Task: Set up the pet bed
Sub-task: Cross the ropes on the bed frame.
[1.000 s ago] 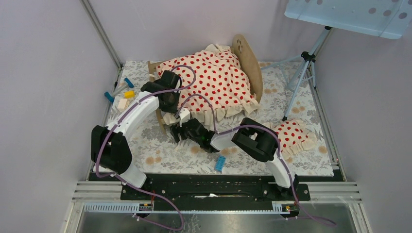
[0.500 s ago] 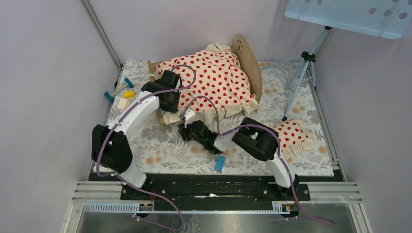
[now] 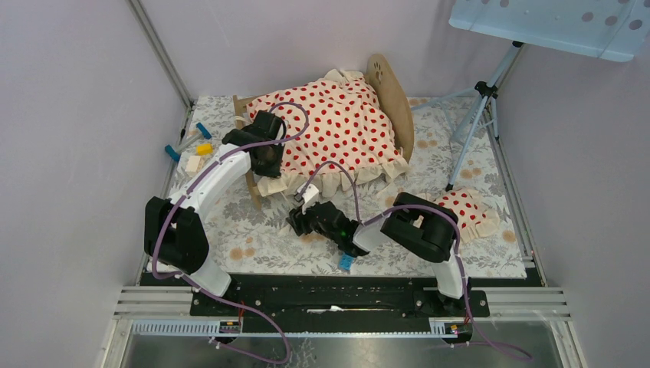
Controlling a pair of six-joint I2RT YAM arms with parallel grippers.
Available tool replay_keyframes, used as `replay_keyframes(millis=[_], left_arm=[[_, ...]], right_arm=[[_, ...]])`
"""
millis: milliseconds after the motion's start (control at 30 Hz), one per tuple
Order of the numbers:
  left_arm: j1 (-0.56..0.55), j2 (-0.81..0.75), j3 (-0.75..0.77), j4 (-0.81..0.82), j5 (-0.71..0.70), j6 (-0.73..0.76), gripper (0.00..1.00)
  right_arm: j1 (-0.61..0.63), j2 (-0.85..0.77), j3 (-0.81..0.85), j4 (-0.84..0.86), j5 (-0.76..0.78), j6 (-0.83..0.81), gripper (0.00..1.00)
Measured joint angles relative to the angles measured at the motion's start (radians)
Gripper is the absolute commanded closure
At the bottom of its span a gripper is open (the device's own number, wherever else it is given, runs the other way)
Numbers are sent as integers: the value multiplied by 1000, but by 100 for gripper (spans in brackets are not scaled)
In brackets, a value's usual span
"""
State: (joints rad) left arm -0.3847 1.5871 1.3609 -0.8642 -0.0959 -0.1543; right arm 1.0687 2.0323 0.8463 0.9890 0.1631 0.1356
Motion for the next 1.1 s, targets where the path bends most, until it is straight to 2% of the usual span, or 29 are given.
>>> replay_keyframes(millis=[100, 267, 633, 933, 1100], left_arm=[[0, 0, 0, 1, 3, 0, 83], [0, 0, 0, 3, 9, 0, 82], [0, 0, -5, 13, 25, 0, 82], [3, 0, -6, 17, 33, 0, 82], [4, 0, -6, 17, 37, 0, 82]], right_arm=[[28, -8, 3, 28, -9, -30, 60], [42, -6, 39, 44, -60, -62, 61], [39, 161, 266, 48, -69, -163, 55], [23, 240, 315, 53, 36, -175, 43], [21, 271, 335, 56, 84, -160, 40]])
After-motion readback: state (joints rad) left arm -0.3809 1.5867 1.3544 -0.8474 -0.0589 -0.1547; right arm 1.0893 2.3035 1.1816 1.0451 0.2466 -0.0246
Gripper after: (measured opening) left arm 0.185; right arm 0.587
